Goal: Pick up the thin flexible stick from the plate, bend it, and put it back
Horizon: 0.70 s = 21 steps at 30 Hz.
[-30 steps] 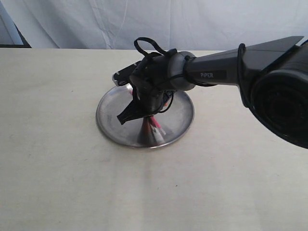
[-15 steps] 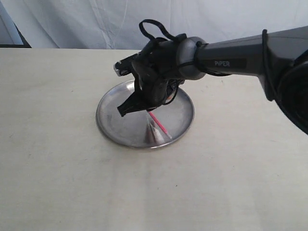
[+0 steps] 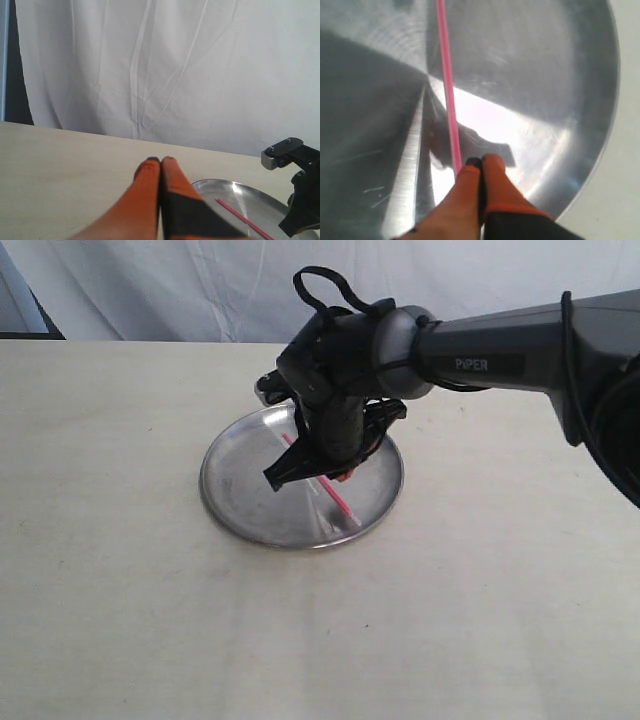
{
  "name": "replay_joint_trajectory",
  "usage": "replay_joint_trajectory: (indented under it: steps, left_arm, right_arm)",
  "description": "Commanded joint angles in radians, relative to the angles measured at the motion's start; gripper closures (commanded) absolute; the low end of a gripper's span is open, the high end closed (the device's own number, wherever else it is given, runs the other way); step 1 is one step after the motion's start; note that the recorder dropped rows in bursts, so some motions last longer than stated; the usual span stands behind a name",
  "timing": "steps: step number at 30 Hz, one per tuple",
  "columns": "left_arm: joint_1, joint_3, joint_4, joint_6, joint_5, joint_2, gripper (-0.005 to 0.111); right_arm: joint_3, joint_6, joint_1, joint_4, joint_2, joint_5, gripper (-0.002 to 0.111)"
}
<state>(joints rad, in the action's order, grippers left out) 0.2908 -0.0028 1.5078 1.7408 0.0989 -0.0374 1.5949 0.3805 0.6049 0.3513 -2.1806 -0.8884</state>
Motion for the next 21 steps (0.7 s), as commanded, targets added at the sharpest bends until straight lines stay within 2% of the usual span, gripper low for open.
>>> replay_joint_trajectory:
  steps: [1, 4, 8, 10, 12, 17, 21]
  left_arm:
    - [0.009, 0.003, 0.004, 0.002, 0.002, 0.002, 0.107]
    - [0.009, 0.003, 0.004, 0.002, 0.002, 0.002, 0.107]
    - [0.009, 0.003, 0.004, 0.002, 0.002, 0.002, 0.107]
    - [0.009, 0.003, 0.004, 0.002, 0.002, 0.002, 0.107]
    - [0.009, 0.003, 0.004, 0.002, 0.002, 0.002, 0.107]
    - [0.009, 0.003, 0.004, 0.002, 0.002, 0.002, 0.107]
    - [0.009, 0.003, 0.004, 0.002, 0.002, 0.002, 0.107]
  right_arm:
    - [-0.004, -0.001, -0.006, -0.028, -0.008, -0.014, 0.109]
    - [-0.004, -0.044, -0.006, -0.078, -0.010, -0.016, 0.100]
    - [-0.004, -0.057, -0.006, -0.087, -0.010, 0.004, 0.064]
    - [-0.004, -0.057, -0.006, -0.077, -0.010, 0.004, 0.054]
    - [-0.004, -0.055, -0.006, -0.062, -0.010, 0.004, 0.057]
    - [-0.004, -0.041, -0.017, -0.070, -0.028, 0.004, 0.076]
    - [-0.004, -0.041, -0.019, -0.082, -0.059, -0.006, 0.070]
